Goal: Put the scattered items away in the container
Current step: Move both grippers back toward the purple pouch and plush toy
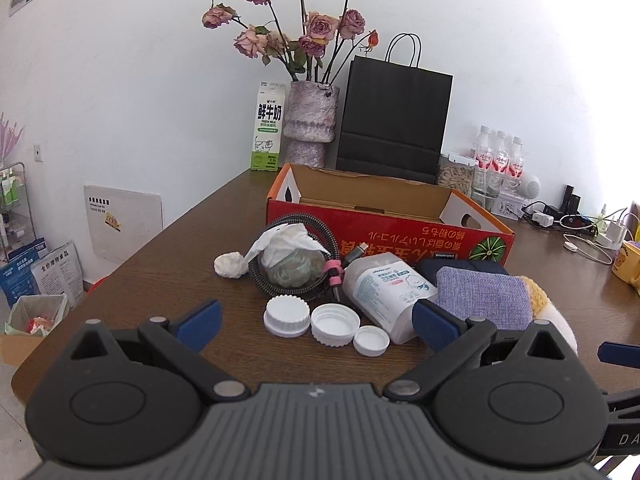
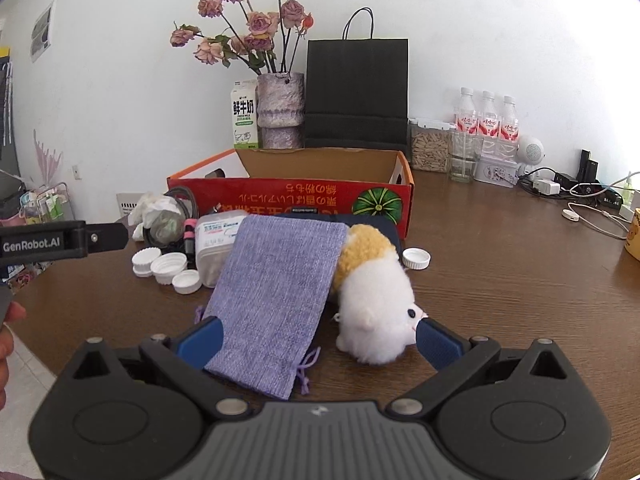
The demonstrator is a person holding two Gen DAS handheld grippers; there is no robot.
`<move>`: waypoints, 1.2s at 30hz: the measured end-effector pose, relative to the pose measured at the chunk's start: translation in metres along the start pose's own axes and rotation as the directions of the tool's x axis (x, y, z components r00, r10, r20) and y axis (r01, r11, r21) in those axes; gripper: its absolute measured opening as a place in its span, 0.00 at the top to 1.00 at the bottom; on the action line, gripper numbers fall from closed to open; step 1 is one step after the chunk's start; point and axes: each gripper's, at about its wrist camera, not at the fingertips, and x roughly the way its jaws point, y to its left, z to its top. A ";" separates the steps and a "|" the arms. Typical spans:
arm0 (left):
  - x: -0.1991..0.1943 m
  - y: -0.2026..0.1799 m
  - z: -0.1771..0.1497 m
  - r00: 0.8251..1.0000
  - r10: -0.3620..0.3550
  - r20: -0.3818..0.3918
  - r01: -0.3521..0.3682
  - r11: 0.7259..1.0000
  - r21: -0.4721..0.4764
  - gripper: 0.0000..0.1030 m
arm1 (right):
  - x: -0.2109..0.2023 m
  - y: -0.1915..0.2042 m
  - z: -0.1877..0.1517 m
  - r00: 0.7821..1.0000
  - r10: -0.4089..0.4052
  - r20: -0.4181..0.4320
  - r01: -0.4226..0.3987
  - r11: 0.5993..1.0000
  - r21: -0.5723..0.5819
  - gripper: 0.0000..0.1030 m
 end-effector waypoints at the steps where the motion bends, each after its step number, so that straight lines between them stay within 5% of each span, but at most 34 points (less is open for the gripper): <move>1: 0.001 0.001 0.000 1.000 0.003 -0.007 -0.003 1.000 -0.003 0.00 | 0.001 0.001 0.000 1.000 -0.004 0.001 0.004 1.000 0.001 0.00; 12: 0.011 0.006 -0.006 0.998 0.003 -0.056 -0.004 1.000 -0.010 0.00 | 0.007 0.003 0.003 0.999 -0.041 -0.009 0.041 0.999 0.004 0.00; 22: 0.030 -0.043 -0.008 0.988 -0.063 -0.142 0.072 0.996 0.060 0.00 | 0.010 -0.026 0.011 0.996 -0.085 -0.017 0.084 0.995 -0.045 0.00; 36: 0.051 -0.115 -0.011 0.969 -0.060 -0.239 0.093 0.987 0.130 0.00 | 0.022 -0.078 0.027 0.996 0.046 -0.080 -0.057 0.988 -0.144 0.01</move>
